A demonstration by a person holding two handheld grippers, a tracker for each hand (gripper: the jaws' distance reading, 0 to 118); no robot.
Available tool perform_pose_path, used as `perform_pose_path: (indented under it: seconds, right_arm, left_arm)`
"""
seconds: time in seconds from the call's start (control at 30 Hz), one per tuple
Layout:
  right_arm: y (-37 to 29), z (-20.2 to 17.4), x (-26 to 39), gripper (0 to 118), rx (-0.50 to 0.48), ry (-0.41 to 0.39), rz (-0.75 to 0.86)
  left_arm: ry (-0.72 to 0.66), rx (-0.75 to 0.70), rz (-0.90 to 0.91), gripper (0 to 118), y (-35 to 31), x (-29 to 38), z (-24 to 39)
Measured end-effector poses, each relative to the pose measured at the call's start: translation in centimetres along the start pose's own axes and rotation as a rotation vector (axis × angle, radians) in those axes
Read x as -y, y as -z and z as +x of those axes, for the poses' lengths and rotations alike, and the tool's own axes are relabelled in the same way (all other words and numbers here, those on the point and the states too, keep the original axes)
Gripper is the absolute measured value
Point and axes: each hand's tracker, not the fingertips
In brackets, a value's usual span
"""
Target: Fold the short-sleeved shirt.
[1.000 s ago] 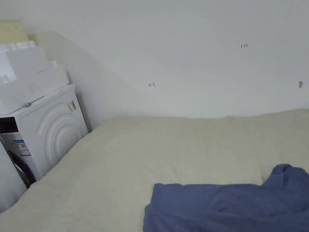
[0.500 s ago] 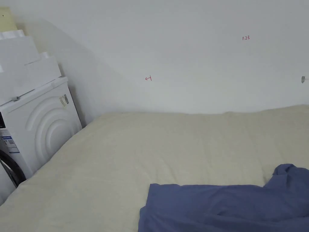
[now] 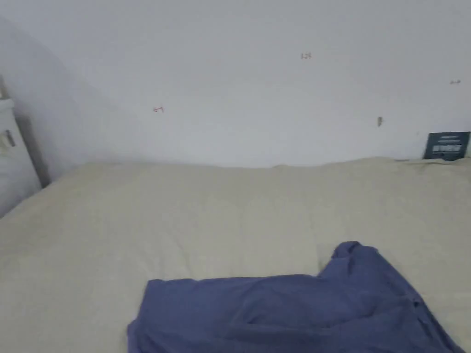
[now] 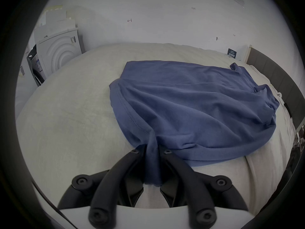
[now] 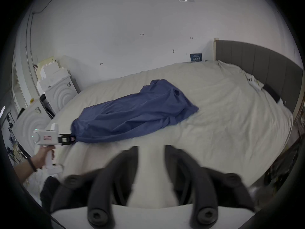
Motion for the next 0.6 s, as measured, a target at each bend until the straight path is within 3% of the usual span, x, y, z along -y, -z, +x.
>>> perform_pose_path:
  seconds: [0.07,0.1,0.2,0.3,0.37,0.43,0.5,0.6]
  right_arm:
    - [3.1,1.5,-1.5,86,0.033,0.012,0.031]
    - [4.7,2.5,-2.2,92,0.043,0.045,0.022]
    - [10.5,6.4,-4.1,92,0.05,0.214,-0.01]
    - [15.9,8.7,-5.6,92,0.091,0.192,-0.035]
    - [19.9,9.6,-6.0,91,0.155,0.104,-0.138]
    - [22.7,10.4,-5.7,80,0.144,0.142,-0.199]
    - [23.8,10.4,-5.2,49,0.101,0.223,-0.205]
    - [24.0,9.2,-4.8,16,0.107,0.238,-0.166]
  left_arm:
    - [0.006,0.011,-0.007,15,0.1,0.0,-0.3]
    - [-0.017,0.017,-0.007,15,0.1,0.0,-0.4]
    - [-0.056,0.025,-0.01,15,0.4,0.1,-0.7]
    - [-0.056,0.019,0.0,15,0.1,0.4,-0.2]
    - [-0.059,0.015,0.012,15,0.1,0.7,-0.1]
    - [-0.064,0.014,0.02,15,0.2,0.6,-0.4]
    - [-0.069,0.012,0.021,15,0.3,0.6,-0.4]
    - [-0.067,0.009,0.023,15,0.1,0.5,-0.4]
